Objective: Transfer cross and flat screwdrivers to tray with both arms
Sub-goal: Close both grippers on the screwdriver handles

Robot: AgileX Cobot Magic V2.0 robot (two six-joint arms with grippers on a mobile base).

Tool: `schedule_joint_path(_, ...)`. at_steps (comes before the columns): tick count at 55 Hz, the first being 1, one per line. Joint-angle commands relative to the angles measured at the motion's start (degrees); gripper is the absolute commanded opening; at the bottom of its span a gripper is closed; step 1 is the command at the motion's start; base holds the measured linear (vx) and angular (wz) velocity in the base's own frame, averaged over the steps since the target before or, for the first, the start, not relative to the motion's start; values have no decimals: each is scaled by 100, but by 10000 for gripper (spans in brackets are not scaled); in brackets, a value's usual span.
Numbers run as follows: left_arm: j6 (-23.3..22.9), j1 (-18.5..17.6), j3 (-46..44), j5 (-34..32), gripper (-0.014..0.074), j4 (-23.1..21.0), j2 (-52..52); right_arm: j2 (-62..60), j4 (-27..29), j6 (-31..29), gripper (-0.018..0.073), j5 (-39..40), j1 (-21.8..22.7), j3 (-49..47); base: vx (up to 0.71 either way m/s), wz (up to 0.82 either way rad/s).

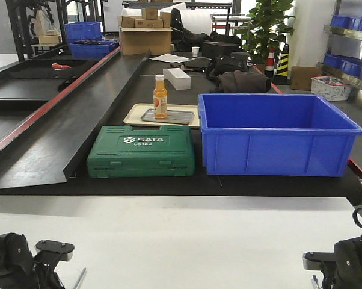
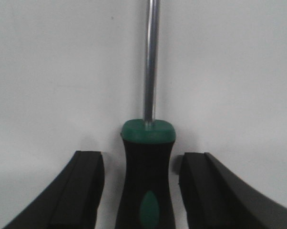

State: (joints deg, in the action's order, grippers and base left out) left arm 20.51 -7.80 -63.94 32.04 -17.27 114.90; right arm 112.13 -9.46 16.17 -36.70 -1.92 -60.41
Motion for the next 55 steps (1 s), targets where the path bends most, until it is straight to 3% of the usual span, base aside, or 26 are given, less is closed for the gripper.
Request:
schedule_joint_path(1,-25,-27,-76,80,483,-107,-100,-157,-59,-9,383,89,35,-93,0,0)
schedule_joint_path(16,-25,-27,-76,113,430,-107,-100,-157,-59,-14,125,85,35,-93,0,0)
schedule_joint_path(24,-29,-27,-76,200,267,-107,-100,-157,-59,-67,-12,85,35,-93,0,0)
schedule_joint_path(33,-29,-27,-109,441,-10,-107,-105,-217,-54,-453,-13,83,21,-93,0,0)
schedule_joint_path(42,-46,-27,-280,654,-6,-107,-149,-524,-54,-549,-10,123,21,-93,0,0)
schedule_joint_path(55,-89,-27,-329,313,-6,-134,-894,-1570,189,-800,-10,386,21,-93,0,0)
